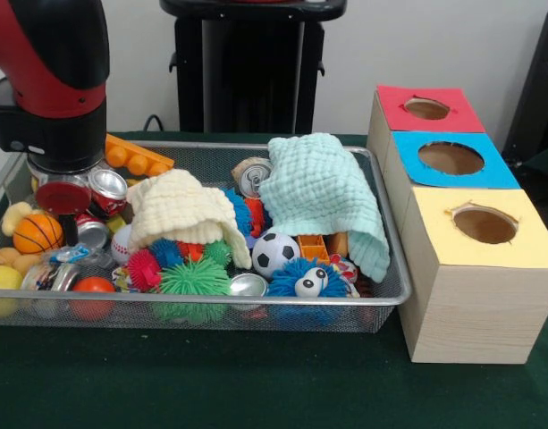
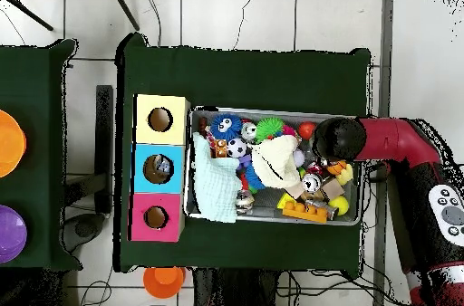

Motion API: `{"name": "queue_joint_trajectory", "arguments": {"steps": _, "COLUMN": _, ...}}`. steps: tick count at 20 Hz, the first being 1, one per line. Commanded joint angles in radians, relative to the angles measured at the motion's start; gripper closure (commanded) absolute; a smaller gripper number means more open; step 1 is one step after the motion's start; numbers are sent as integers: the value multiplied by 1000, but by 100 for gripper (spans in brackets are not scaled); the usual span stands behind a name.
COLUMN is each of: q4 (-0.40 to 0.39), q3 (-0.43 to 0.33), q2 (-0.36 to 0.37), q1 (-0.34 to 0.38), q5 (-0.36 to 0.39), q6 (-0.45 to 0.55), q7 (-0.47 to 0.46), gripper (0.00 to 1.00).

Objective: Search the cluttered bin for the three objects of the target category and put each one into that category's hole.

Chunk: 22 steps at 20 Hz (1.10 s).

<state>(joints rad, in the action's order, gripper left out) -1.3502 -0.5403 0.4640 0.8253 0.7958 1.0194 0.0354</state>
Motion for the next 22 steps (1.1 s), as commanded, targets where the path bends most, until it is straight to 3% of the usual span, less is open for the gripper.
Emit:
{"name": "queue_joint_trajectory", "arguments": {"steps": 1, "q4": -63, "q3": 35, "q2": -22, "q1": -18, "q5": 39, "q6": -10, "q7": -6, "gripper": 0}}
{"name": "queue_joint_trajectory", "arguments": {"steps": 15, "q4": -136, "q3": -101, "q2": 46, "q1": 62, "q5": -71, "q6": -97, "q7": -81, "gripper": 0}}
{"name": "queue_joint_trajectory", "arguments": {"steps": 22, "q4": -127, "q3": -116, "q2": 60, "q1": 72, "q5": -72, "q6": -86, "q7": -90, "gripper": 0}}
